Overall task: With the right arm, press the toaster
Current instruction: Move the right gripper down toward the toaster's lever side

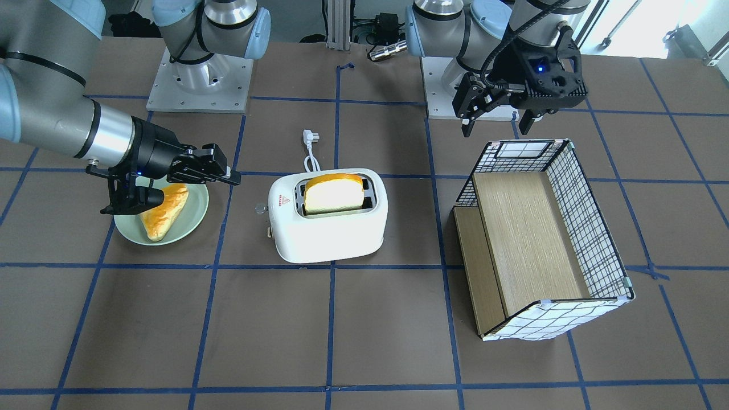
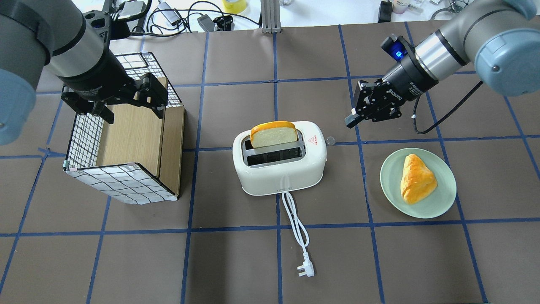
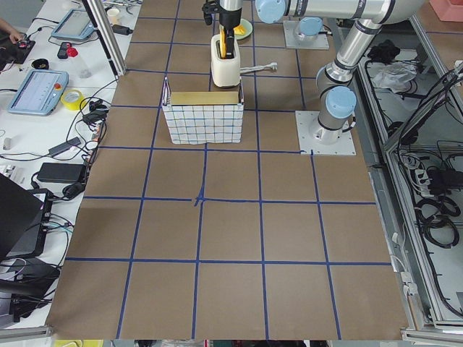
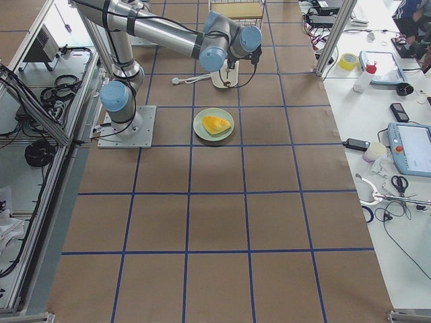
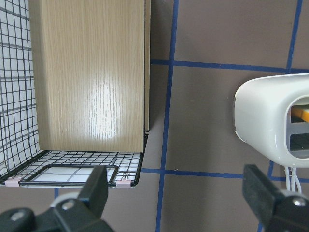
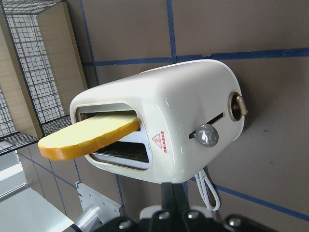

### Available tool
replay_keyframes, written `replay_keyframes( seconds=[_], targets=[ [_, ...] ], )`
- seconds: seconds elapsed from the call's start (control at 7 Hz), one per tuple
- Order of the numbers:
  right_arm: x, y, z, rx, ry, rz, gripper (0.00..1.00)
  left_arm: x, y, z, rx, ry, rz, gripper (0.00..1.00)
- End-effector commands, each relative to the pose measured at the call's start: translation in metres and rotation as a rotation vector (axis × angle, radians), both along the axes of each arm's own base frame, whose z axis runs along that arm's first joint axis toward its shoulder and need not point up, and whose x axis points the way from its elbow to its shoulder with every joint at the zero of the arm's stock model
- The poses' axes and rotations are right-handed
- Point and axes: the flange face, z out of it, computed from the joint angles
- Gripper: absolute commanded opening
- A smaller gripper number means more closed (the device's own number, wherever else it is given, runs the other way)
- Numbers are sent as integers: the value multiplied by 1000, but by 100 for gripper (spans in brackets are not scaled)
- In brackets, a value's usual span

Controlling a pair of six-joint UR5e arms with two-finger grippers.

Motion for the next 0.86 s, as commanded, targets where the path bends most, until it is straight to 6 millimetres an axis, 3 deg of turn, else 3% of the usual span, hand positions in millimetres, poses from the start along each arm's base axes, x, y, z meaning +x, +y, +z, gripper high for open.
replay_keyframes(
  seconds=[0.0,0.14,0.71],
  targets=[
    [4,0,-27,-64,-61,-5,0,0,0,0,0,0,0,100],
    [3,-6,-39,-112,-64,17,0,0,0,0,0,0,0,100],
    [6,5,-74,-152,-56,22,0,0,0,0,0,0,0,100]
  ],
)
